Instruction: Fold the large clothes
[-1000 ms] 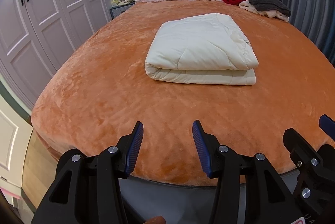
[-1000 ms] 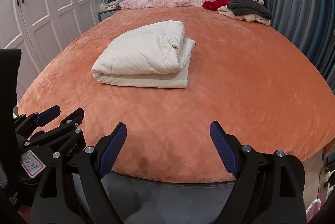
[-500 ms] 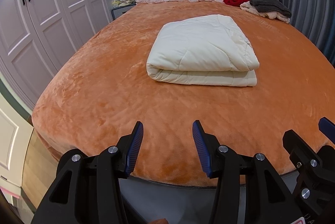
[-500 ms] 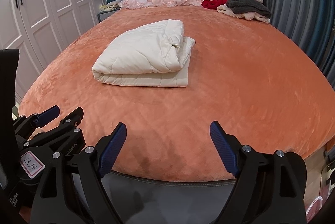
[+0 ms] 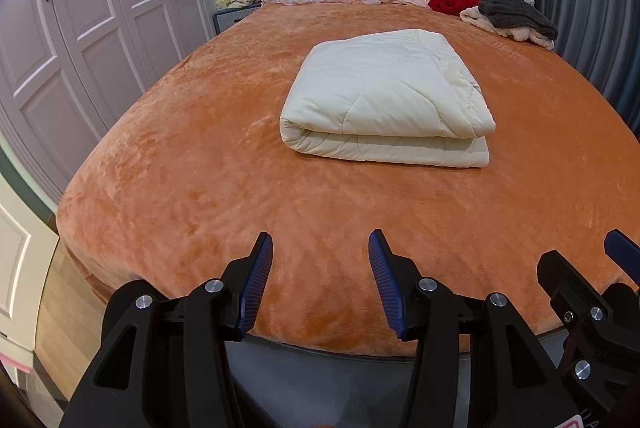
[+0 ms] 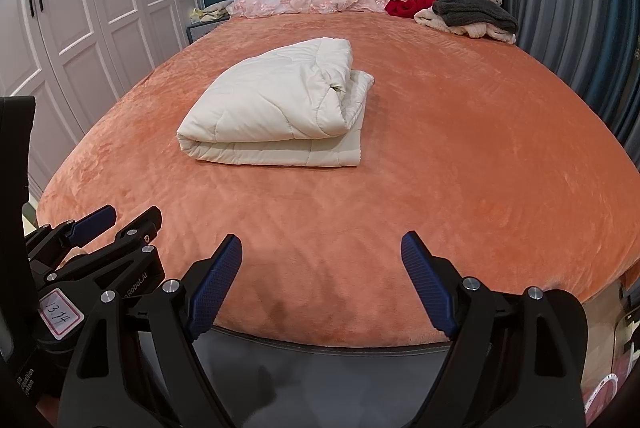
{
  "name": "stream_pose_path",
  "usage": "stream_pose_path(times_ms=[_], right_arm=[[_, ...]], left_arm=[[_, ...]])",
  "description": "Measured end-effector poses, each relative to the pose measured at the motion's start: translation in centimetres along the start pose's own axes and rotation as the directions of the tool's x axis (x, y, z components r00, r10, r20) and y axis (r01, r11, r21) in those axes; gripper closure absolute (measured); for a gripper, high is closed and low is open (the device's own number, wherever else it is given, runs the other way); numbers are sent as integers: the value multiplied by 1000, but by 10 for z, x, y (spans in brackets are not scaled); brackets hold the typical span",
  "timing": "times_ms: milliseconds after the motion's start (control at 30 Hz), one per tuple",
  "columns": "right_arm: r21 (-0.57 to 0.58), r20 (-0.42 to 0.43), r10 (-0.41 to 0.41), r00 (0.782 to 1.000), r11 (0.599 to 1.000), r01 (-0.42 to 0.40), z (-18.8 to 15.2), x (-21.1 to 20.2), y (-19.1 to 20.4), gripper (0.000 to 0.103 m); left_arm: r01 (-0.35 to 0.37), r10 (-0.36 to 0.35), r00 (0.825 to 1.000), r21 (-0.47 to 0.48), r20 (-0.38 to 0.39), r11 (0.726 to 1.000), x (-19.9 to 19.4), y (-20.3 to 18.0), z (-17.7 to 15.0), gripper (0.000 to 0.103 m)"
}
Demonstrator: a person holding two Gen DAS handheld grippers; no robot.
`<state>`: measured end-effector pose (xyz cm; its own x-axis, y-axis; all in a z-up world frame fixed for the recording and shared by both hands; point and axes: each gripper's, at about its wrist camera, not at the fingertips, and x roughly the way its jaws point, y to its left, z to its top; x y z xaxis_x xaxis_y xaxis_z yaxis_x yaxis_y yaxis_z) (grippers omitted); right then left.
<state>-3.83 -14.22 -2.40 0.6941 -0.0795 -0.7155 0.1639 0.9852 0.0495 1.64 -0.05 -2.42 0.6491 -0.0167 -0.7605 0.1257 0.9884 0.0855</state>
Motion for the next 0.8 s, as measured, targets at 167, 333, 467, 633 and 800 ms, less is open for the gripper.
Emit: stream_pose_path(times_ms=[167, 333, 467, 633, 800], right_arm=[[7, -4, -5, 1000, 1000, 5, -1, 0, 4, 24], [16, -8, -7, 1000, 1000, 7, -1, 0, 8, 24], [18, -8, -7, 1000, 1000, 7, -1, 0, 7, 24], [27, -13, -5, 1000, 1000, 5, -1, 1, 8, 24], [31, -14, -6, 1000, 1000, 7, -1, 1, 10, 24]], left_arm=[[-6, 6, 1000, 8, 6, 1000, 2, -1, 0, 54], [-1, 1, 1000, 4, 3, 1000, 2, -1, 0, 54], [-2, 2, 1000, 5, 4, 1000, 2, -2, 0, 54], [-9, 9, 1000, 9, 9, 1000, 2, -2, 1, 54], [-10, 10, 1000, 10, 10, 1000, 3, -2, 2, 54]])
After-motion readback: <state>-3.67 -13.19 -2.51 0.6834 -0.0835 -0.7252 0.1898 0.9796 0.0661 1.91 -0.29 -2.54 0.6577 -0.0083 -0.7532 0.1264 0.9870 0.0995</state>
